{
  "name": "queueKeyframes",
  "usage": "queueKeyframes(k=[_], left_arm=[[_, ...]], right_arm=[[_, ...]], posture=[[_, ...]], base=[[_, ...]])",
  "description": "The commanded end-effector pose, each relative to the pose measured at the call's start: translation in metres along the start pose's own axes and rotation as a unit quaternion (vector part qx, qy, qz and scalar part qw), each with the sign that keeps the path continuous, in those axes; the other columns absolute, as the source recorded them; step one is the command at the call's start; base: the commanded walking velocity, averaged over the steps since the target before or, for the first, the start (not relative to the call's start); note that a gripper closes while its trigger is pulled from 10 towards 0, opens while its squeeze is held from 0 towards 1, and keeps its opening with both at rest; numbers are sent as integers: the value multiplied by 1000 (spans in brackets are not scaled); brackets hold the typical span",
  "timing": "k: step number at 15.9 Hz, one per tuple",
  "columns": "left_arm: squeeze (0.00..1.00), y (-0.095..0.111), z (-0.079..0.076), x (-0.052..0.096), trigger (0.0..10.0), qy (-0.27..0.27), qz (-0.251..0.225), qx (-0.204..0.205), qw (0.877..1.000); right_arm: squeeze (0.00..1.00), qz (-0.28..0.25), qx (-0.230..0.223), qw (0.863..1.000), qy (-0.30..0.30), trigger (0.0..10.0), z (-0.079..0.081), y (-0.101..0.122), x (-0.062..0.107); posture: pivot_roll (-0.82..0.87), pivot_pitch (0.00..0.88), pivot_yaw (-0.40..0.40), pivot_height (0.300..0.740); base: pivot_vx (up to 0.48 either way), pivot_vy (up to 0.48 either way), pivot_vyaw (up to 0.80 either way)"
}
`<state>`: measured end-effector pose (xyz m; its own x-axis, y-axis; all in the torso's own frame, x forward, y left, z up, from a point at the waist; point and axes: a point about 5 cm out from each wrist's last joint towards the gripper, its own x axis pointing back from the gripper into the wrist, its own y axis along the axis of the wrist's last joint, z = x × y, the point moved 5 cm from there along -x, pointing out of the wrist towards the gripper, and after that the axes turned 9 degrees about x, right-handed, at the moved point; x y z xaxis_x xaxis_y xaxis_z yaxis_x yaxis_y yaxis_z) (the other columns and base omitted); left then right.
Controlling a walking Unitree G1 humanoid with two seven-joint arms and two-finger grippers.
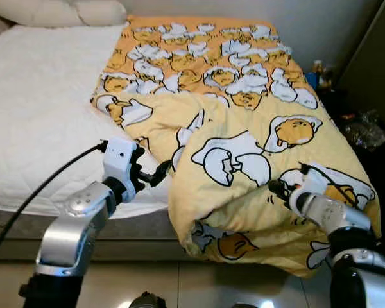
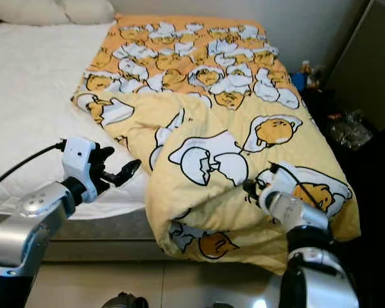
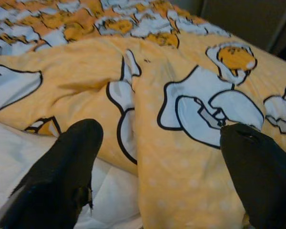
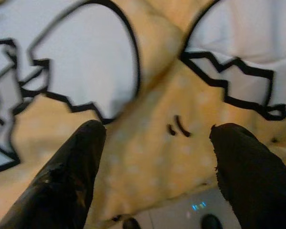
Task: Clean up the room
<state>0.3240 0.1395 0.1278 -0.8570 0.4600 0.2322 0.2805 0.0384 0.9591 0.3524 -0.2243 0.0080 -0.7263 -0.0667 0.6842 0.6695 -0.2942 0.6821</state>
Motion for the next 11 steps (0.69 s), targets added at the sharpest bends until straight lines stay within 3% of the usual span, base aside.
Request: queueKeyframes(k=[1, 2, 3, 4, 5, 7, 11], left_arm=[[1000, -1, -3, -1, 10000, -13, 13, -2, 1000], [1000, -3, -4, 0, 10000, -18, 18, 0, 1000], [831, -5, -6, 1, 10000, -23, 24, 0, 999], [129, -11, -14, 3, 10000, -45, 43, -9, 998], [0, -14, -24, 4, 10000, -72, 57, -11, 996], [0, -17, -32, 8, 10000, -95, 74, -9, 993], [0, -20, -30, 19, 10000, -99, 91, -20, 991]], right_arm=[[1000, 11, 10, 1000, 4, 10000, 6, 0, -2], [1000, 19, 12, 1000, 4, 10000, 7, -3, -4], [1000, 22, 8, 1000, 4, 10000, 8, -5, -5], [0, 26, -18, 999, 7, 10000, 10, -9, -8], [0, 39, -33, 999, 6, 10000, 11, -15, -10], [0, 45, -25, 999, 18, 10000, 18, -19, -12], [0, -14, -144, 988, 61, 10000, 37, -1, -15]], posture=[[-9, 84, 9, 740], [-10, 85, 22, 740], [-9, 85, 24, 740], [6, 90, 13, 740], [9, 94, 6, 740], [18, 108, -1, 740], [43, 145, 4, 740]], base=[[0, 0, 0], [0, 0, 0], [0, 0, 0], [0, 0, 0], [0, 0, 0], [0, 0, 0], [0, 0, 0]])
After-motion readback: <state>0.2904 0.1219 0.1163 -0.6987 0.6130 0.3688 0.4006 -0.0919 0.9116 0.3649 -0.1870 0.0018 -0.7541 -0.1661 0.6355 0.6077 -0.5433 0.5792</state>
